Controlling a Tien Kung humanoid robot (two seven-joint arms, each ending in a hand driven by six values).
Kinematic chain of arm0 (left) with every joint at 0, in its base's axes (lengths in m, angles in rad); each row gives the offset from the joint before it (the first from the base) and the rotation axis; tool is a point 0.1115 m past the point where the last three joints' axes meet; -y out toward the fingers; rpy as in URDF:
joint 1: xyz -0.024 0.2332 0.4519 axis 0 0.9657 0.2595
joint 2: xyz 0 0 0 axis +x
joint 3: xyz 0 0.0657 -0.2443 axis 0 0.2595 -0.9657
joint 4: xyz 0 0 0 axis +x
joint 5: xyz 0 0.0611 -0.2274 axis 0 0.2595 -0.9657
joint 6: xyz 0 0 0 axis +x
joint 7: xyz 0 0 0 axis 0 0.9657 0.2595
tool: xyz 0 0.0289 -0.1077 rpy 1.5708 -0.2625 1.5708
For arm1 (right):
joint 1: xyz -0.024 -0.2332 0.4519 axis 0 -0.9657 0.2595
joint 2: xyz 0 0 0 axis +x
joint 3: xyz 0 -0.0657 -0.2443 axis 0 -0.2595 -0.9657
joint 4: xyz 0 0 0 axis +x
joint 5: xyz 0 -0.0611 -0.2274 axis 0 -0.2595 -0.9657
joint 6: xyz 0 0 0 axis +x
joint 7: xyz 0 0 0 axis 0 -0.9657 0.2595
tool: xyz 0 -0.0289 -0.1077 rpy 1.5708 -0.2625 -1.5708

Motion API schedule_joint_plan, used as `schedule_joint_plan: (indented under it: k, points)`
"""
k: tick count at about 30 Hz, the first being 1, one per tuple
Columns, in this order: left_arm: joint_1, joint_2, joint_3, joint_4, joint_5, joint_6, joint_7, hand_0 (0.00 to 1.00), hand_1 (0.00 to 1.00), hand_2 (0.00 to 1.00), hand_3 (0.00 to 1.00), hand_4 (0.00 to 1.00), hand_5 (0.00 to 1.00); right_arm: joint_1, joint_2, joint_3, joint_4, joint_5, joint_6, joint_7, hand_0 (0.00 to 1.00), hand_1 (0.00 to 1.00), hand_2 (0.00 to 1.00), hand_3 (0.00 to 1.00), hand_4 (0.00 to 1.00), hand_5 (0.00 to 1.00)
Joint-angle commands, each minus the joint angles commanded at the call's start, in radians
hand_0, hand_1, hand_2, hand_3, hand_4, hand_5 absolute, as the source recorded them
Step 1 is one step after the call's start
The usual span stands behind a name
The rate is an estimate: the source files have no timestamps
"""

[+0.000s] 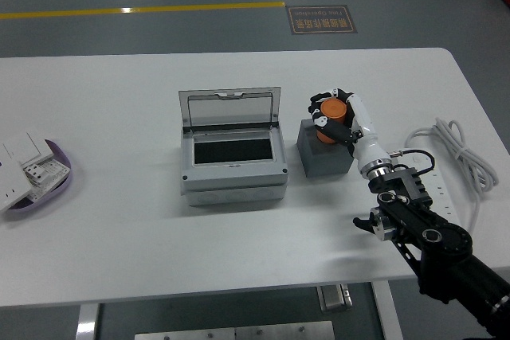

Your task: Pick up the cylinder from the cube,place it in the box,flap close box

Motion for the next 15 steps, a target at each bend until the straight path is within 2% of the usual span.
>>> schedule_joint_plan:
  k: [5,6,11,12,15]
  points:
    - [0.002,0.001,-0.01,0.0,0.01,0.0,0.004,0.576,0.602,0.597,0.619,0.635,0.153,-0.003,-0.002,-0.021,0.081,-0.063,-0.031,-0.038,0.414,0.421,0.367,0.248,0.002,0.002]
    - [0.002,0.001,-0.012,0.0,0.012,0.0,0.005,0.576,0.602,0.597,0.619,0.636,0.156,0.0,0.003,-0.032,0.106,-0.087,-0.038,-0.052,0.339,0.372,0.342,0.236,0.002,0.002]
    - [0.0,0.002,-0.011,0.0,0.013,-0.001,0.004,0.576,0.602,0.597,0.619,0.636,0.156,0.023,0.032,-0.094,0.2,-0.191,-0.076,-0.121,0.339,0.372,0.342,0.236,0.002,0.002]
    - [-0.001,0.002,-0.01,0.0,0.013,-0.001,0.004,0.576,0.602,0.598,0.619,0.637,0.16,0.032,0.04,-0.115,0.221,-0.22,-0.086,-0.145,0.153,0.247,0.301,0.215,0.002,0.002]
    - [-0.002,0.003,-0.008,0.0,0.012,-0.002,0.004,0.576,0.602,0.598,0.619,0.637,0.16,0.055,0.057,-0.17,0.259,-0.309,-0.098,-0.211,0.153,0.247,0.301,0.215,0.002,0.002]
